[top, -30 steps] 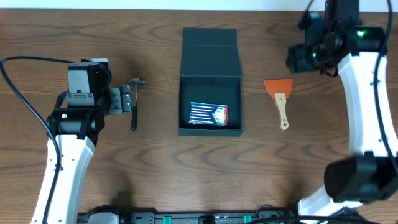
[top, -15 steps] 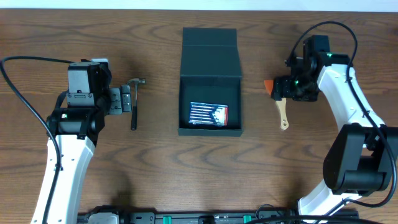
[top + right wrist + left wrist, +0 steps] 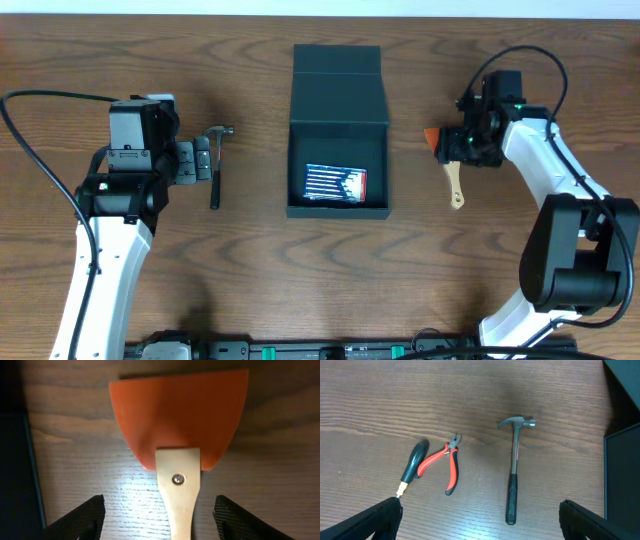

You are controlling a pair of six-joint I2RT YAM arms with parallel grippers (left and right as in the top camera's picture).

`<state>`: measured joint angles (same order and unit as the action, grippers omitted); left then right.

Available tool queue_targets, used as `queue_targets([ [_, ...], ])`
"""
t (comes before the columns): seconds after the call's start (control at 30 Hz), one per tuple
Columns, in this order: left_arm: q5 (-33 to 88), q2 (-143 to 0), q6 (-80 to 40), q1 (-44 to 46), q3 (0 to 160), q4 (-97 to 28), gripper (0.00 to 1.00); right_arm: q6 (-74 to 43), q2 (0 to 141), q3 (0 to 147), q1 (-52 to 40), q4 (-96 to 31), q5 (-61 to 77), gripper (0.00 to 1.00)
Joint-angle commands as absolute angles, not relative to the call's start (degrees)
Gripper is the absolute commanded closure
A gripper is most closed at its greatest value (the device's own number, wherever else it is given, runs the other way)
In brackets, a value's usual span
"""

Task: Pack container
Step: 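Move the right gripper to the orange scraper and grasp its handle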

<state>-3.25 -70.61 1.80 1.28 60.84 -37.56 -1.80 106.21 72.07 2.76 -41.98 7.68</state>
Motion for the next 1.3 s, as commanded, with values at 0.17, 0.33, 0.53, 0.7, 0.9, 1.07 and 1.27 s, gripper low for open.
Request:
queue_targets([
  [0.17, -3.9, -70.1, 2.6, 1.0, 62.2, -37.8, 0.02, -1.7, 113.4, 71.2, 2.4, -40.9, 7.7, 0.28],
  [0.33, -3.9, -70.1, 2.6, 1.0, 62.2, -37.8, 0.02, -1.6, 117.2, 71.2, 2.4, -40.6, 7.7, 0.33],
  [0.53, -3.9, -70.1, 2.6, 1.0, 62.2, -37.8, 0.02, -1.0, 118.1, 71.2, 2.4, -40.7, 7.7, 0.36],
  [0.7, -3.9, -70.1, 2.6, 1.0, 62.2, -37.8, 0.02, 2.8, 118.1, 71.2, 2.4, -42.2, 7.7, 0.40],
  [0.9, -3.9, -70.1, 2.6, 1.0, 62.2, -37.8, 0.02, 6.8, 118.1, 71.2, 2.4, -45.2, 6.7, 0.44],
  [1.07, -3.9, -70.1, 2.6, 1.0, 62.2, -37.8, 0.02, 5.8, 118.1, 71.2, 2.4, -45.1, 6.7, 0.46],
  [1.27, -3.9, -70.1, 2.6, 1.0, 62.2, -37.8, 0.02, 0.4, 118.1, 71.2, 2.4, -43.9, 6.7, 0.58],
])
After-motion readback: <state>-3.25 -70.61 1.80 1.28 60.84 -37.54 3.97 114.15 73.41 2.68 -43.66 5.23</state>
